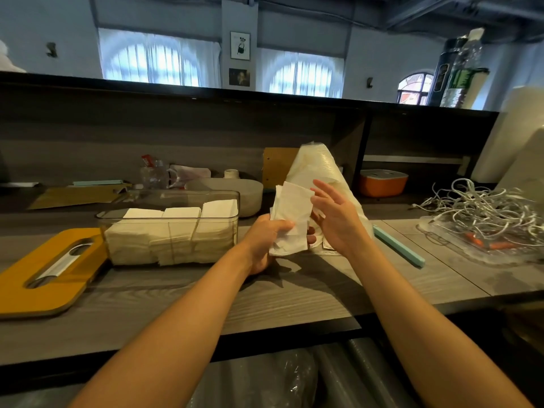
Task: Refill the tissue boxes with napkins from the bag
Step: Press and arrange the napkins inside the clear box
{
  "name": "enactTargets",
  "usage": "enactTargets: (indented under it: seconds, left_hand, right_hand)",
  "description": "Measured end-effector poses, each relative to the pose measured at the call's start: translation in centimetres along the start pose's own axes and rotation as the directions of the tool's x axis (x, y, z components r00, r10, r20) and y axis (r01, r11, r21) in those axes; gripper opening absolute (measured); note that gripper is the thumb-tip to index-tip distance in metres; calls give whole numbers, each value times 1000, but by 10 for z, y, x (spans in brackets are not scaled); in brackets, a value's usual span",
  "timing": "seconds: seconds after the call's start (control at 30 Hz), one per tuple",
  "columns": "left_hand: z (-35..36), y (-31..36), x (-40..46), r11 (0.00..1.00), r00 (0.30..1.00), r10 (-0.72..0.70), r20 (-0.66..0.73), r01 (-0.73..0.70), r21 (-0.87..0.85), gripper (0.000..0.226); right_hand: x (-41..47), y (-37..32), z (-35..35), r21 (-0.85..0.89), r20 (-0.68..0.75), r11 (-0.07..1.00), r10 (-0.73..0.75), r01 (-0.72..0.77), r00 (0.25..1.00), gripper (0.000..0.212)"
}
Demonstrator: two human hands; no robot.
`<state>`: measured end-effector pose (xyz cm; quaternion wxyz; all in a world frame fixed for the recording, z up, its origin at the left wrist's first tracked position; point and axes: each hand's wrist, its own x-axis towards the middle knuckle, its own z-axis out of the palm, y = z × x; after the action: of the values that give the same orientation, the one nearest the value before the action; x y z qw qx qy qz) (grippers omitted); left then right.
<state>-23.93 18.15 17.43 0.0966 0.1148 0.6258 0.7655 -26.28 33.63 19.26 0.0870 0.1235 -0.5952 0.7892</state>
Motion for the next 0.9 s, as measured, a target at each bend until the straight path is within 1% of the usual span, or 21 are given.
enactTargets:
  seconds: [0.07,0.1,0.17,0.2,0.23,0.27,0.33,0.37,0.43,0.5,0.57,0.6,0.63,0.7,0.73,0.77,0.8,0.83,0.87,0.9]
  left_hand:
    - [0,0,0,1000,999,26,-20,-26,0,34]
    - [1,0,0,999,999,42,-23,-43,-16,34]
    - [-1,0,2,996,996,82,-41,-83,-41,34]
    - [-1,0,2,995,994,97,-48,-99,-31,35]
    - [-1,1,1,995,994,99,-44,-100,-23,35]
    - [0,2,1,995,995,98,-31,-98,4,34]
    - [3,1,0,995,997,82,3,-82,58,35]
    - [5,1,0,996,997,70,14,-70,60,36]
    - [7,2,-1,999,999,40,16,-40,-3,33]
    - [6,1,-1,992,1000,-8,1,8,-122,32]
    - [2,0,1,973,997,-73,-22,66,-221,40]
    - [0,-1,3,962,995,-102,-24,92,-259,47]
    - [-1,-1,4,947,992,-125,-17,114,-302,53]
    - [-3,-1,6,916,990,-143,-13,127,-381,64]
    - [-4,-1,6,907,990,-142,-3,129,-402,68]
    - [-5,-2,6,902,990,-139,15,133,-410,72]
    - [-5,-3,6,909,991,-132,27,132,-396,73]
    - [-5,-3,5,917,992,-122,38,128,-377,71]
    - [-4,-4,6,930,992,-118,35,123,-346,64]
    - [-1,-4,5,941,992,-122,33,126,-314,55]
  right_hand:
    - [0,2,2,-49,-76,996,65,-69,995,26]
    - [-2,2,3,-48,-92,989,132,-137,987,24]
    - [-4,3,6,-63,-44,956,284,-287,958,37]
    - [-5,3,6,-69,-5,943,327,-326,945,43]
    - [-6,4,7,-80,24,939,338,-335,941,45]
    - [-6,4,8,-94,34,943,322,-318,946,43]
    - [-7,4,6,-149,-1,963,229,-226,973,24]
    - [-6,2,6,-165,-36,969,180,-183,983,15]
    - [-4,2,3,-133,-116,982,118,-133,986,6]
    - [-1,1,1,-60,-208,994,72,-86,976,9]
    - [1,-2,-5,-9,-280,1000,14,-17,960,19]
    - [1,-4,-8,19,-272,1000,-2,8,962,24]
    - [0,-6,-9,53,-225,998,-9,22,974,27]
    - [-4,-7,-5,45,-94,999,-3,7,996,22]
    - [-7,-6,0,-23,-49,1000,15,-17,999,16]
    - [-7,-3,4,-152,-29,988,28,-32,999,9]
    - [-9,0,9,-321,-23,946,26,-32,999,5]
    - [-9,3,12,-479,-5,878,12,-13,1000,9]
    - [-9,7,12,-581,25,813,-8,21,1000,14]
    - [-8,10,12,-625,39,779,-31,49,999,18]
